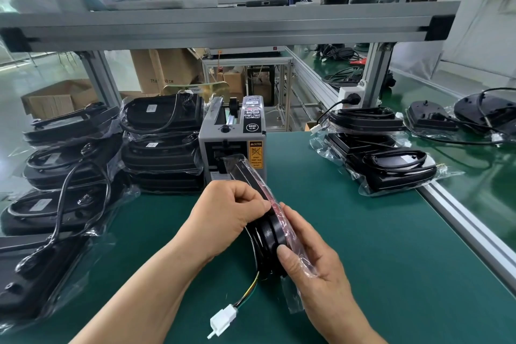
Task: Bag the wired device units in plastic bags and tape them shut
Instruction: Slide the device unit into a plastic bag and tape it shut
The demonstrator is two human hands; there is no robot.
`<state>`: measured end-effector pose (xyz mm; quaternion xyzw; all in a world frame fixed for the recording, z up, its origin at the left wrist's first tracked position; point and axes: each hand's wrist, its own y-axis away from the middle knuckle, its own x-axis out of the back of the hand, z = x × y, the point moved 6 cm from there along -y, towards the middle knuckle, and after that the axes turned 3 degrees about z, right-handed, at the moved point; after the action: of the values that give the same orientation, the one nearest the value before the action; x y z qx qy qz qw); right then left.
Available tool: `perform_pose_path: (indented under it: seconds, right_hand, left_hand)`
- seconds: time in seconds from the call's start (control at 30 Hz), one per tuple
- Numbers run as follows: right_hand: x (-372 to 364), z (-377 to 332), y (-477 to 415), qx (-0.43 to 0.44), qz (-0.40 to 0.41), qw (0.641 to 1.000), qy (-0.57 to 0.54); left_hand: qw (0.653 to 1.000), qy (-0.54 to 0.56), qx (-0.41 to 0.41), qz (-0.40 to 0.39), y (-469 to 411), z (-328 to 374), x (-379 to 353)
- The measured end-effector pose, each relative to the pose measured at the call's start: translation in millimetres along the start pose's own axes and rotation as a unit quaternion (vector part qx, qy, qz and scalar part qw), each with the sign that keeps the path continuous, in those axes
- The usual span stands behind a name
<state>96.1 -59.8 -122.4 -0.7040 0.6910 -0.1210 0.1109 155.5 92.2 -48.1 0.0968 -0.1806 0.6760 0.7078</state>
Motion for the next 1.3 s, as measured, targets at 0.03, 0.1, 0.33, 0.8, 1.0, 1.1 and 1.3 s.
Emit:
perform_pose_path:
  seconds: [0.03, 0.1, 0.33, 0.8, 1.0, 1.1, 1.3]
  right_hand:
    - [-0.1, -0.3, 0.0, 0.000, 0.000, 1.000, -0.002]
    - [-0.3, -0.3, 0.0, 0.001, 0.001, 1.000, -0.009]
    - [0.2, -1.0, -0.7, 0.008, 0.000, 1.000, -0.013]
    - [2.3, 2.6, -2.8, 0.003, 0.003, 0.999, -0.050]
    - [6.3, 6.1, -8.4, -0.104, 0.012, 0.962, -0.253]
    - [5.3, 6.4, -8.7, -0.113, 0.002, 0.952, -0.284]
    - [6.9, 2.1, -7.6, -0.137, -0.017, 0.933, -0.332]
  left_hand:
    - [1.000, -0.004, -0.002, 0.002, -0.3, -0.3, 0.2]
    - [1.000, -0.011, -0.004, 0.002, -0.3, -1.5, 0.2]
    - [0.995, -0.020, -0.006, 0.097, 0.8, -11.8, -1.7]
    - [0.999, 0.007, 0.028, 0.037, 16.8, -10.7, -11.4]
    - [0.995, 0.078, 0.054, 0.027, 8.0, -17.3, -14.0]
    - [0.994, 0.090, 0.053, 0.023, 3.9, -19.6, -14.0]
    - [0.992, 0.106, 0.064, 0.010, -0.4, -23.3, -12.2]
